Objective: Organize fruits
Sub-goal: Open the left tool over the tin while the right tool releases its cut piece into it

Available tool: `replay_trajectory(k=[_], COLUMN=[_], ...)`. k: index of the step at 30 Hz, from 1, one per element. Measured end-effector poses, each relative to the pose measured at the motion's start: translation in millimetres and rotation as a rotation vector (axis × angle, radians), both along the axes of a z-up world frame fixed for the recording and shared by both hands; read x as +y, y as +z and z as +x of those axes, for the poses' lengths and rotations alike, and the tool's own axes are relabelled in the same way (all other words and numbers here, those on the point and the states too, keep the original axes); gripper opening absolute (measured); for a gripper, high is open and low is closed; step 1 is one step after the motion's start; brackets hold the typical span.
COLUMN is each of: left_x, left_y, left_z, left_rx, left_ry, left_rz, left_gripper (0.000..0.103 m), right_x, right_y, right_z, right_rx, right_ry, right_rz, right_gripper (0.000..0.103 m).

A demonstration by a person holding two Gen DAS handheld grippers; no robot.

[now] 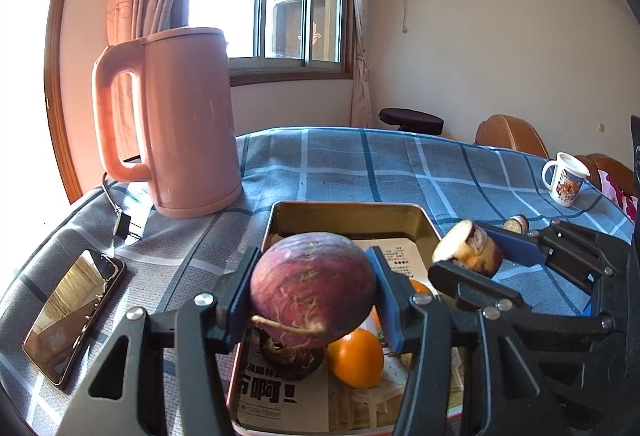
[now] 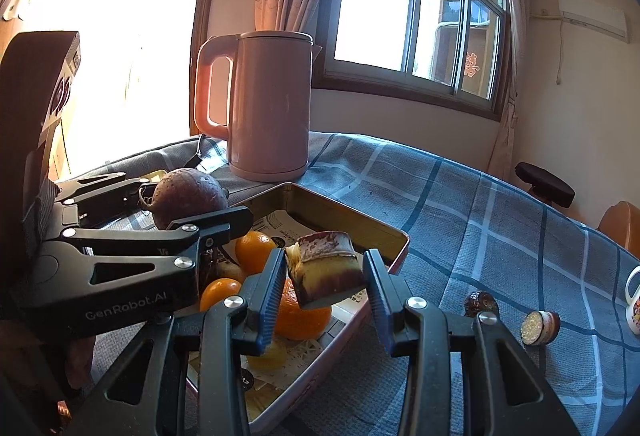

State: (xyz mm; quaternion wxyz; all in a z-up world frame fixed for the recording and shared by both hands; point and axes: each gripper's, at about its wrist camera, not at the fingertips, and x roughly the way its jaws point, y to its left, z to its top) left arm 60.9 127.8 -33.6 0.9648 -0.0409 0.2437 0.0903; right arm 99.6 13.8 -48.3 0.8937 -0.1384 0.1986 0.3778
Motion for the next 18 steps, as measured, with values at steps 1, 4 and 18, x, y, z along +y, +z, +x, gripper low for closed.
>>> replay_trajectory(k=[1,4,18], left_x=[1.0,2.2,-2.1], left_y=[-0.3,-0.5,1.4], left_z=[-0.2,-1.8,-8.2], left_rx=[0.004,0.014,0.011], left_ry=[-0.002,0.000,0.001], left_rz=[-0.004,0.002,0.060], left_gripper=[0.055,0.055,0.079], right_x=[1.0,3.7,21.2], right_y=[-0.2,-1.4,-12.5], right_z=[-0.6,-1.2,-0.1], right_rx=[-0.001,0.007,0.071], right_ry=[0.001,0.010,0.090], right_rz=[-0.003,-0.013,-0.099], right_gripper=[0.042,0.042,0.042])
